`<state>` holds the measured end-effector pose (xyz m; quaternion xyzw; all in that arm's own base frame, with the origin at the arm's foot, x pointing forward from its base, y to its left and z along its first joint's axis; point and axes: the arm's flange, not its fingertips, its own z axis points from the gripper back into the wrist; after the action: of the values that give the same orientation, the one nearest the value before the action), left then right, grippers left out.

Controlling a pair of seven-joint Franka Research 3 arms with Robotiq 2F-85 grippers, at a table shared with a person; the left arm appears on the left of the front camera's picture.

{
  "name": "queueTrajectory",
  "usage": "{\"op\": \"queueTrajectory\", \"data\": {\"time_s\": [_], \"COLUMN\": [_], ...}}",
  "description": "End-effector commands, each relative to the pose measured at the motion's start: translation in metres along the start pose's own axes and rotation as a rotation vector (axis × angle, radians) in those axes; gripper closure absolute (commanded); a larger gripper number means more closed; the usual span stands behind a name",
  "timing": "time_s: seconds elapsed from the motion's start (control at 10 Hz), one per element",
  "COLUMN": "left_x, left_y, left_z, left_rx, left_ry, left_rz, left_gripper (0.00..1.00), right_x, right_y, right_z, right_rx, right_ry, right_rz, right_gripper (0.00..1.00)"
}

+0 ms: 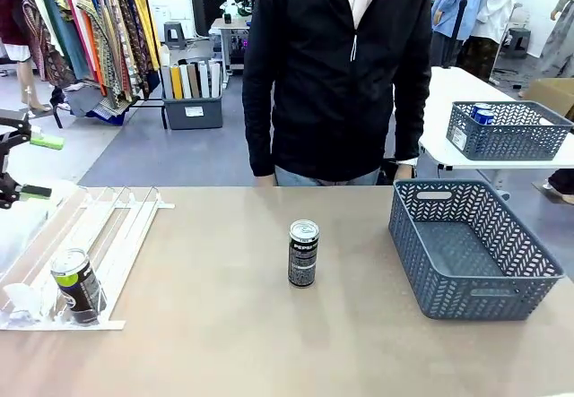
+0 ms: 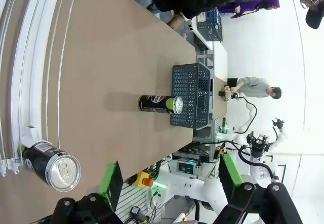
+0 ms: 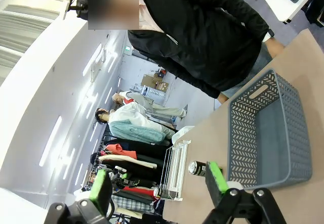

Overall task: Retrieve and store the cans from the dispenser.
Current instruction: Pick up one can from the Automatic Can Dispenser and place it in the middle of the table.

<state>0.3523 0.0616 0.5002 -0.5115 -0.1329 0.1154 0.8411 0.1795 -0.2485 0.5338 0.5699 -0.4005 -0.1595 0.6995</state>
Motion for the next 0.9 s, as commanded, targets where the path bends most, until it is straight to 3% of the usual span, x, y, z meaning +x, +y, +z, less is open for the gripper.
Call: {"op": "queueTrajectory", "data": {"time_s": [0.0,0.2,0.3,0.4,0.5,0.6,0.7,0.8], "left_x": [-0.003,-0.02,-0.033,-0.04,-0.044,-0.045,-0.042,-0.05], "left_y": [-0.014,-0.036,-0.048,-0.054,-0.058,-0.059,-0.062,-0.057], "left_z": [-0.01,-0.029,-0.041,-0.052,-0.063,-0.072,-0.079,-0.07], "left_rx": [0.244,0.761,0.928,1.062,1.096,1.14,1.1,0.986], "left_ry": [0.048,0.187,0.273,0.32,0.389,0.381,0.342,0.334], "left_rz": [-0.052,-0.329,-0.489,-0.523,-0.548,-0.525,-0.468,-0.43], "left_gripper": [0.0,0.0,0.0,0.0,0.0,0.0,0.0,0.0], "right_x": [0.002,0.002,0.002,0.002,0.002,0.002,0.002,0.002], "right_y": [0.002,0.002,0.002,0.002,0.002,0.002,0.002,0.002], "right_z": [-0.002,-0.002,-0.002,-0.002,-0.002,-0.002,-0.002,-0.002], "right_rx": [0.023,0.023,0.023,0.023,0.023,0.023,0.023,0.023], "right_ry": [-0.012,-0.012,-0.012,-0.012,-0.012,-0.012,-0.012,-0.012], "right_rz": [0.026,0.026,0.026,0.026,0.026,0.026,0.026,0.026], "right_gripper": [0.0,0.0,0.0,0.0,0.0,0.0,0.0,0.0]}}
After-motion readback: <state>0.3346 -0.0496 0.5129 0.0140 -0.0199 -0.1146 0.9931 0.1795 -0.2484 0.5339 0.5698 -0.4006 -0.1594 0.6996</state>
